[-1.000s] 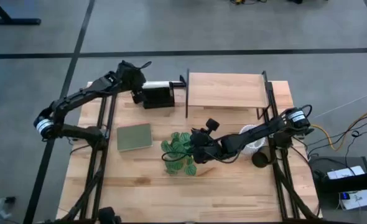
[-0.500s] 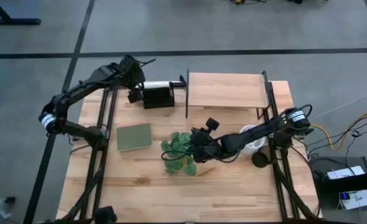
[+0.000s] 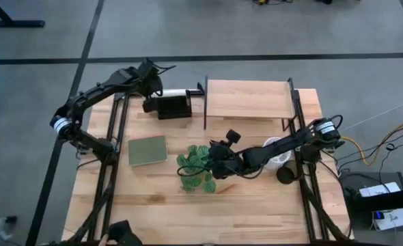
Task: Stock shelves
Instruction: Remove the black book from the black mesh bookshelf
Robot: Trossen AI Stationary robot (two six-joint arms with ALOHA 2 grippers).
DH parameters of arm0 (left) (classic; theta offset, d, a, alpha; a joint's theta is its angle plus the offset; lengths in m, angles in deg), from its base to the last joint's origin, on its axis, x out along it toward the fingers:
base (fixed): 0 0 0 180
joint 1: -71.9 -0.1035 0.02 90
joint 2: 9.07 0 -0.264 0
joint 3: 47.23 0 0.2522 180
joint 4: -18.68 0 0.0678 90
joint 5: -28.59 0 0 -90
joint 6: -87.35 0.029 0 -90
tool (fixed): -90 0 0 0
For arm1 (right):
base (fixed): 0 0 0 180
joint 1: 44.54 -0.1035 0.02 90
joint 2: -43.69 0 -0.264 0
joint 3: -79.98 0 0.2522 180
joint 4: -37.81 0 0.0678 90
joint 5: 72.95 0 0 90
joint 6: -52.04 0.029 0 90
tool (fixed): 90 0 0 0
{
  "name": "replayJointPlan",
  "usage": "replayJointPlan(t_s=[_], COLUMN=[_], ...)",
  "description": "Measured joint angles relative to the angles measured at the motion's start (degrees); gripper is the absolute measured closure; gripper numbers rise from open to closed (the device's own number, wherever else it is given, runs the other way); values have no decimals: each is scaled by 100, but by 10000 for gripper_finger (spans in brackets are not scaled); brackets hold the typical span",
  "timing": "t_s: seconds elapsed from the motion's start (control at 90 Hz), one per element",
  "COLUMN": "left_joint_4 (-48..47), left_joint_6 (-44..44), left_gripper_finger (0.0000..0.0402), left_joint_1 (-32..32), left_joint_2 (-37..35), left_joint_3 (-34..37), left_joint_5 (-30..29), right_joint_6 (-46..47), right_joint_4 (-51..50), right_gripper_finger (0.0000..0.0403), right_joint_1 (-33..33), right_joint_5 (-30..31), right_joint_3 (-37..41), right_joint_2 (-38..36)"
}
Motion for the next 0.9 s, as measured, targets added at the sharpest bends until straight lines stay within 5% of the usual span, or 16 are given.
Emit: replayJointPlan(t_s=[0.322, 0.9], left_joint_4=[729, 904], left_joint_6=[181, 438], left_gripper_finger=[87, 91], left_joint_1=[-69, -112], left_joint_2=[89, 67], left_joint_3=[154, 902], left_joint_5=[-635, -532], right_joint_6=[0, 0], right_joint_4=[2, 6], right_gripper_finger=[389, 389], right_joint_1=[1, 0], right_joint_5=[-1, -1], right_joint_3=[0, 0], right_joint_2=[0, 0])
